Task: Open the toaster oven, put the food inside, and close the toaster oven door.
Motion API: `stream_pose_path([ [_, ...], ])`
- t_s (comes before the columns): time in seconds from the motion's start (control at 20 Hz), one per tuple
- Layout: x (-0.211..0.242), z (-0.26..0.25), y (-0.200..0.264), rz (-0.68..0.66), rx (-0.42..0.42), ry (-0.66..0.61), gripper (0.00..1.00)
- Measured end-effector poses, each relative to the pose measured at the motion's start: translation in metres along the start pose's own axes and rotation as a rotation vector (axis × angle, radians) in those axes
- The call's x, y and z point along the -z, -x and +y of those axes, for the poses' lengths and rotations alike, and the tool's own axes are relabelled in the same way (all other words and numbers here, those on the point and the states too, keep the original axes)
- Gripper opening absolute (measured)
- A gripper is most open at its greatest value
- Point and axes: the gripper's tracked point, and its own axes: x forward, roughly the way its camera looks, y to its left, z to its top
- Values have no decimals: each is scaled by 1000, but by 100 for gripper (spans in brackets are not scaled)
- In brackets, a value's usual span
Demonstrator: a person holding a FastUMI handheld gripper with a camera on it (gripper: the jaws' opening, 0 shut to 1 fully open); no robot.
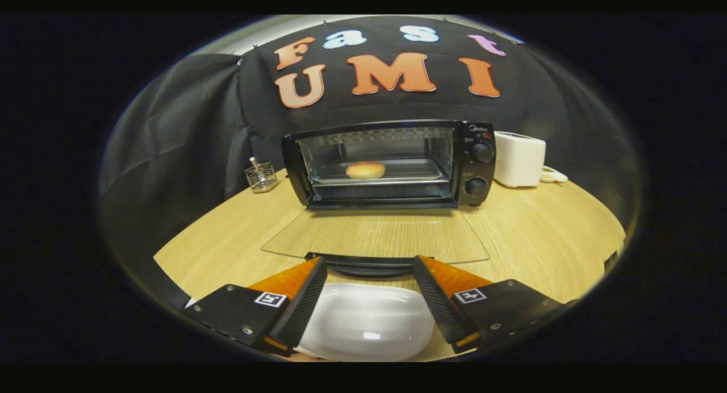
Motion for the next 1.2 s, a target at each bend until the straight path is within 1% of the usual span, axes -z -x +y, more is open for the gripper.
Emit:
stream_pose_path([
  [0.2,13,-11,-7,37,72,-1,90],
  [0.55,13,-11,-15,68,126,-29,90],
  [0.8,-8,-8,-7,12,141,-23,89],
  [1.05,-22,-6,-2,-32,168,58,89],
  [1.2,-32,-5,-1,-58,171,48,90],
])
